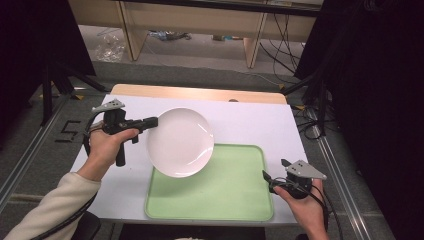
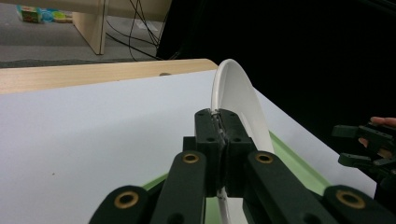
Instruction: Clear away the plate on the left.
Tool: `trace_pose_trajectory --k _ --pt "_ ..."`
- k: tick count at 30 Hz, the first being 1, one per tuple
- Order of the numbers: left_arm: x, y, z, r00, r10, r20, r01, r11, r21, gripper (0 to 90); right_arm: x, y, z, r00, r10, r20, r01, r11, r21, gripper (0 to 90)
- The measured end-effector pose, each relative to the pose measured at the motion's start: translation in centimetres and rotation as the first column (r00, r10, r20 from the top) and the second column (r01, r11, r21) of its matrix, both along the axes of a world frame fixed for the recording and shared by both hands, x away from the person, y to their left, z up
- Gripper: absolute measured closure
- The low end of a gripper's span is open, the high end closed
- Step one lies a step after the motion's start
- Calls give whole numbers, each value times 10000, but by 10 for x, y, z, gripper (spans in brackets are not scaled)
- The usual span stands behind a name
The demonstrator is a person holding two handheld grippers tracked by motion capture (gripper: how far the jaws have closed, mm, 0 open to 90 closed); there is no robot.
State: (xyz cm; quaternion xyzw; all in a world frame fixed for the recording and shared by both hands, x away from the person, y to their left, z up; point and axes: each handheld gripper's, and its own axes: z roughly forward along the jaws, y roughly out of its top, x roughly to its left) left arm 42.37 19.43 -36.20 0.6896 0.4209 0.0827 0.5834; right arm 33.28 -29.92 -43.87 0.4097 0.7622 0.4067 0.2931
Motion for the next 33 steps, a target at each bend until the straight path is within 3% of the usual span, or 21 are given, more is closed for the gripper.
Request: trace_pose_trajectory --k 15,18,20,24,26,30,33 --pt "1 -13 1 9996 -268 -26 268 9996 -35 875 0 0 0 10000 8 -42 -8 10000 -20 232" --pt "1 -15 1 9994 -352 25 352 9994 -15 875 0 -1 0 9998 0 177 0 10000 -45 232" --pt "1 -16 1 9994 -352 -18 352 9994 -41 875 0 0 0 10000 7 -46 -7 10000 -15 232" --pt "1 -18 1 9993 -385 -18 385 9992 -50 875 0 -1 0 9998 2 179 -1 10000 -46 232" --pt "1 -19 1 9991 -425 3 425 9991 -9 875 0 -1 0 10000 4 -35 -4 10000 -23 232" --pt "1 -20 1 9989 -473 25 473 9989 -37 875 0 -1 0 9998 2 174 -1 10000 -45 232" --pt "1 -21 2 9989 -461 40 461 9989 -13 875 -1 -1 0 10000 -2 -21 2 10000 1 232"
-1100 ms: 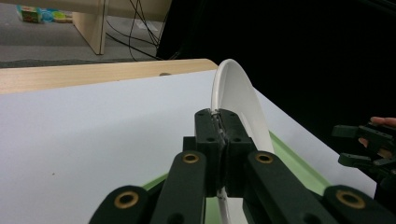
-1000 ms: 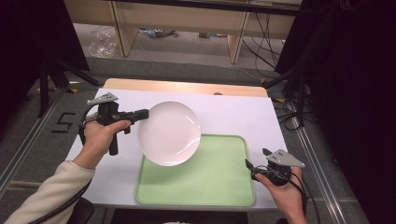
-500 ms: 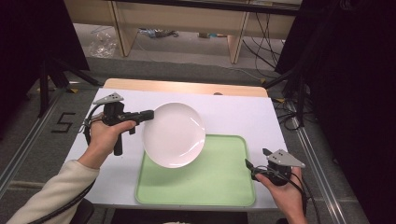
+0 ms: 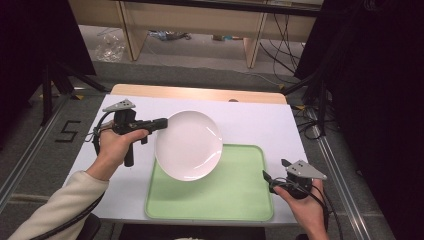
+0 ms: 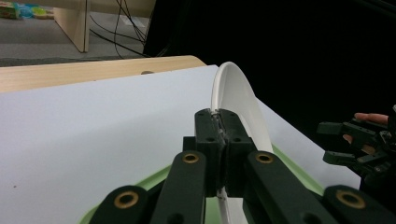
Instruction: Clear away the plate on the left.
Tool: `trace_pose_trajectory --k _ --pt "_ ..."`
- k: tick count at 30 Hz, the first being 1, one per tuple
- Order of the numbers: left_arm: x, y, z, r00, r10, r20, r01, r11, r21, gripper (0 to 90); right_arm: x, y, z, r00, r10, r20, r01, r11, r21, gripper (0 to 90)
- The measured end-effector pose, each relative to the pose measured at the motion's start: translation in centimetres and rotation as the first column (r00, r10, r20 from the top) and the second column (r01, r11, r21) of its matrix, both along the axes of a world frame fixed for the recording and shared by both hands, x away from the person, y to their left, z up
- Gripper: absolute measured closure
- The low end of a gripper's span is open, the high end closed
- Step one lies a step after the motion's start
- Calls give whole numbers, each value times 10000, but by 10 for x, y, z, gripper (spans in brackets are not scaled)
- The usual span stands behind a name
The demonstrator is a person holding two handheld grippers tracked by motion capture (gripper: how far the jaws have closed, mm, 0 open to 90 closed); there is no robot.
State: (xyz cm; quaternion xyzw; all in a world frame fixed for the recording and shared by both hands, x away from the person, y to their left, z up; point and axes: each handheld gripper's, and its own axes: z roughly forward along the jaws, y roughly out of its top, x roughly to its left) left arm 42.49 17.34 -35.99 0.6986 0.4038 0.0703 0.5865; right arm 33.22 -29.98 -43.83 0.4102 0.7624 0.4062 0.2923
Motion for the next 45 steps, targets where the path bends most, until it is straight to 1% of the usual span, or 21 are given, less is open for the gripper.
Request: trace_pose_trajectory --k 1,7,9,12,14,16,17,19,21,24,25,31,32,33,36,37,39,41,42,43,45 --pt "0 0 0 10000 19 -62 -19 10000 -22 875 0 0 0 10000 3 -1 -3 10000 -21 232" --pt "0 -4 -1 9999 -90 -73 90 10000 -20 875 0 0 0 10000 4 68 -4 10000 23 232" --pt "0 -5 -1 9999 -141 -49 142 9999 52 875 0 0 0 10000 2 -11 -2 10000 -1 232" --pt "0 -7 -1 9997 -197 -146 197 9998 -34 874 0 0 -1 10000 4 55 -4 10000 25 233" --pt "1 -9 -1 9996 -262 -117 262 9997 7 875 0 0 0 10000 4 -9 -4 10000 -20 232" --pt "1 -12 -1 9994 -325 -76 325 9994 66 874 0 0 -1 10000 1 64 -1 10000 34 232" --pt "1 -13 -2 9995 -256 -157 256 9997 45 875 0 0 0 10000 2 70 -2 10000 27 233" --pt "1 -14 -2 9991 -396 -139 396 9992 3 875 0 0 0 10000 2 2 -2 10000 -23 233" --pt "1 -16 -3 9991 -376 -209 376 9993 7 874 0 0 0 10000 1 6 -1 10000 -22 232" --pt "1 -18 -3 9988 -429 -225 428 9991 -21 874 0 0 0 10000 2 8 -2 10000 -22 232" --pt "1 -19 -3 9988 -442 -192 443 9990 42 874 0 0 0 10000 6 10 -6 10000 -19 232" --pt "2 -22 -5 9985 -491 -253 493 9988 68 875 0 0 0 10000 5 2 -5 10000 -26 233" --pt "1 -22 -6 9984 -497 -251 499 9987 101 874 0 0 0 10000 0 9 0 10000 -24 232" --pt "1 -23 -6 9983 -506 -280 509 9987 86 875 0 -1 0 9999 -23 152 25 10000 -94 232" --pt "1 -24 -7 9982 -527 -283 529 9986 80 874 0 0 0 10000 3 4 -3 10000 -15 233" --pt "1 -25 -7 9981 -526 -308 529 9986 93 874 0 -1 0 10000 0 70 0 10000 -49 233" --pt "1 -25 -8 9981 -540 -286 544 9984 124 874 0 0 0 10000 -4 20 4 10000 -20 233" --pt "1 -27 -9 9978 -552 -366 555 9984 84 874 0 0 0 10000 2 10 -2 10000 -10 233" --pt "1 -27 -10 9978 -575 -319 579 9982 138 874 0 0 0 10000 4 9 -4 10000 -16 233" --pt "1 -28 -11 9977 -557 -377 563 9983 155 874 0 -1 0 10000 0 86 1 10000 -60 233" --pt "1 -29 -12 9973 -614 -391 621 9979 163 874 0 0 0 10000 -6 17 6 10000 -19 233"
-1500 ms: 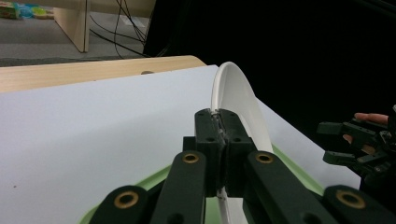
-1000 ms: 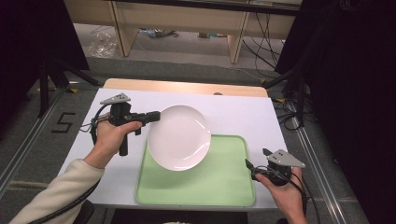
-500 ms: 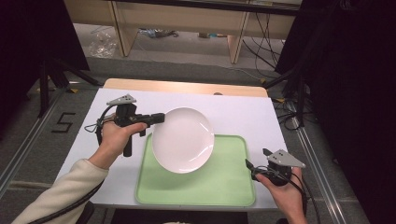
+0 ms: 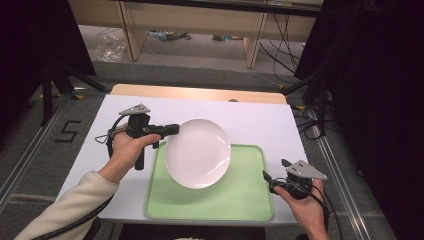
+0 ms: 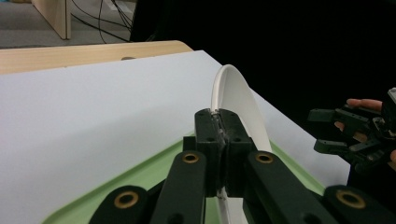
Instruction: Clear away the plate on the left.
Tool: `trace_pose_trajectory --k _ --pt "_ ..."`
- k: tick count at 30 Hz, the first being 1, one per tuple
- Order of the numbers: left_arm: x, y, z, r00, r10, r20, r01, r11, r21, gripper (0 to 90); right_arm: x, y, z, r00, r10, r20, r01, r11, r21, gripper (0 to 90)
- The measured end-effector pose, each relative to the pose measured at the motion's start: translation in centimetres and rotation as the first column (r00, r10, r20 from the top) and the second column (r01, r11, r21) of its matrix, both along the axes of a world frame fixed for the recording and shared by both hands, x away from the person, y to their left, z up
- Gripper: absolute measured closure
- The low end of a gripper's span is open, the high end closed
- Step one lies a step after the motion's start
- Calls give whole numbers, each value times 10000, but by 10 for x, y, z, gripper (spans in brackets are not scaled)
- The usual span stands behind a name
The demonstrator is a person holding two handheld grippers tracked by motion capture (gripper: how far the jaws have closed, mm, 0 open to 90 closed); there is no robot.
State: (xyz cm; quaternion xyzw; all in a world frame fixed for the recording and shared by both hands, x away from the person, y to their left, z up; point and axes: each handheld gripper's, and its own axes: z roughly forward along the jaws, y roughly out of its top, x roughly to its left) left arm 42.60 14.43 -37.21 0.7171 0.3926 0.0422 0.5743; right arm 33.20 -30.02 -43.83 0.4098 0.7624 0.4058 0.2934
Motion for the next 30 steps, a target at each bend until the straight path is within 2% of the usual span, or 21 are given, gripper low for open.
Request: trace_pose_trajectory --k 7,8,11,13,16,20,30 --pt "0 -4 -6 9999 -27 -145 28 10000 72 874 0 0 0 10000 -5 22 5 10000 0 233" --pt "0 -5 -6 9999 -62 -135 64 9999 102 874 0 -1 0 9999 -24 139 25 10000 -62 233" --pt "0 -6 -8 9997 -56 -220 58 10000 78 874 0 0 0 10000 3 4 -3 10000 7 233" --pt "0 -7 -10 9996 -136 -243 138 9999 87 874 0 -1 0 9999 -28 144 29 10000 -69 233" --pt "0 -8 -12 9995 -110 -309 115 9998 157 874 0 0 0 10000 5 -2 -5 10000 8 233" --pt "1 -10 -15 9992 -101 -398 109 9997 197 874 0 0 0 10000 -5 42 5 10000 -12 233" --pt "2 -12 -23 9980 -139 -617 147 9998 125 873 0 0 -1 10000 7 86 -8 10000 62 233"
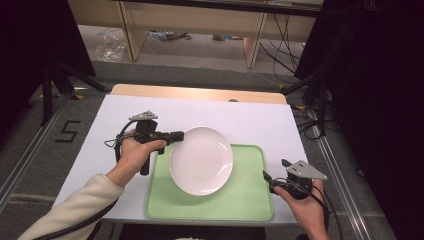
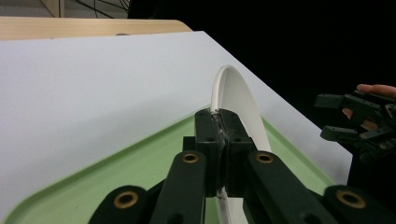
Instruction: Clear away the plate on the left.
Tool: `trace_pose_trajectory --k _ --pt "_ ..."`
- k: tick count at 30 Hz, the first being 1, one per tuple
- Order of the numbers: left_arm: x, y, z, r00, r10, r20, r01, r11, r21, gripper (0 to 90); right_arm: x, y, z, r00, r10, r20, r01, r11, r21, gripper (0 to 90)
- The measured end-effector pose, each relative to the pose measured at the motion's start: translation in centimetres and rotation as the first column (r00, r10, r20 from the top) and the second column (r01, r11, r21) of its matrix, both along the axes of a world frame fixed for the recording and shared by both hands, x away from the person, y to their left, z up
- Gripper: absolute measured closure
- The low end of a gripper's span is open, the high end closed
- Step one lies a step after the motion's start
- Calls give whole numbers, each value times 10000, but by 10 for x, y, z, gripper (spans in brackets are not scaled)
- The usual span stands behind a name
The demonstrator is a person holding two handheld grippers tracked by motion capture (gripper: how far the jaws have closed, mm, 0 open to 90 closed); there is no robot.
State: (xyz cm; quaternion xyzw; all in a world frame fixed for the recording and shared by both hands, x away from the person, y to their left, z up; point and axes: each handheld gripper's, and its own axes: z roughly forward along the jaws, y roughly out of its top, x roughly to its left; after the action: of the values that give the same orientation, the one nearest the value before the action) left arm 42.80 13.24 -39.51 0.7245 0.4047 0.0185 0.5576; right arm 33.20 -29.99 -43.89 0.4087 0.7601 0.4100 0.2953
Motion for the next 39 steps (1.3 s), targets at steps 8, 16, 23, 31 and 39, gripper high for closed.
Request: trace_pose_trajectory --k 8,16,23,31,39 --pt "1 -2 -12 9992 60 -391 -58 10000 59 872 0 -1 0 9999 -10 121 11 10000 -67 233" --pt "5 -1 -23 9974 173 -693 -166 9998 109 869 0 -1 0 9999 -10 123 11 10000 -73 233" --pt "8 0 -31 9957 319 -866 -307 9994 160 868 0 -1 0 9999 -9 106 10 10000 -81 233" --pt "13 5 -43 9883 486 -1446 -442 9985 331 865 0 -1 0 10000 1 80 0 10000 -74 233" --pt "19 8 -56 9754 753 -2074 -658 9964 526 850 0 -1 0 10000 2 70 -1 10000 -81 233"
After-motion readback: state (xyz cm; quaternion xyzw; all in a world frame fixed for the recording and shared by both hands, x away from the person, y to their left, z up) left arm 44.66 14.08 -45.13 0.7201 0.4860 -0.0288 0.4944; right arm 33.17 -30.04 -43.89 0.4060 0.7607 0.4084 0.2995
